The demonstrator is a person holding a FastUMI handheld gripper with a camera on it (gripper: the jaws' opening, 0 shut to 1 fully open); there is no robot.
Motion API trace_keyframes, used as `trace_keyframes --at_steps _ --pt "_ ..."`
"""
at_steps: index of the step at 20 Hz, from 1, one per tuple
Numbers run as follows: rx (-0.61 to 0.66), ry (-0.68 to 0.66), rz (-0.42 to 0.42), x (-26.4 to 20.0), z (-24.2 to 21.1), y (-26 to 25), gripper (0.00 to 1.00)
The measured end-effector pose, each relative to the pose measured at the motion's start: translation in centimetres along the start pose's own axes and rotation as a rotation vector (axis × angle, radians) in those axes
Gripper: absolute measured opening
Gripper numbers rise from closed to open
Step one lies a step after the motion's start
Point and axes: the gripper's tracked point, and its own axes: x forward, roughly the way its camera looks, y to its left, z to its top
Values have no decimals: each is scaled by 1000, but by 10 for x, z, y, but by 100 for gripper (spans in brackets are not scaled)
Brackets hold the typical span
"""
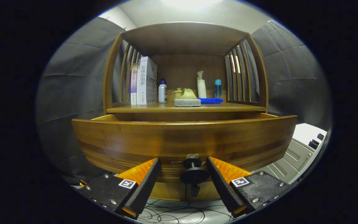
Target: Pull open the drawer, take out the items inside it, and place them on the countertop above the cabinet.
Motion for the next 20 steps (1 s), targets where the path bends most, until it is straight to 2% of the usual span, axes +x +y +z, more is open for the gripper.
trace_keyframes --at_steps 20 --pt "7 26 -6 59 10 0 95"
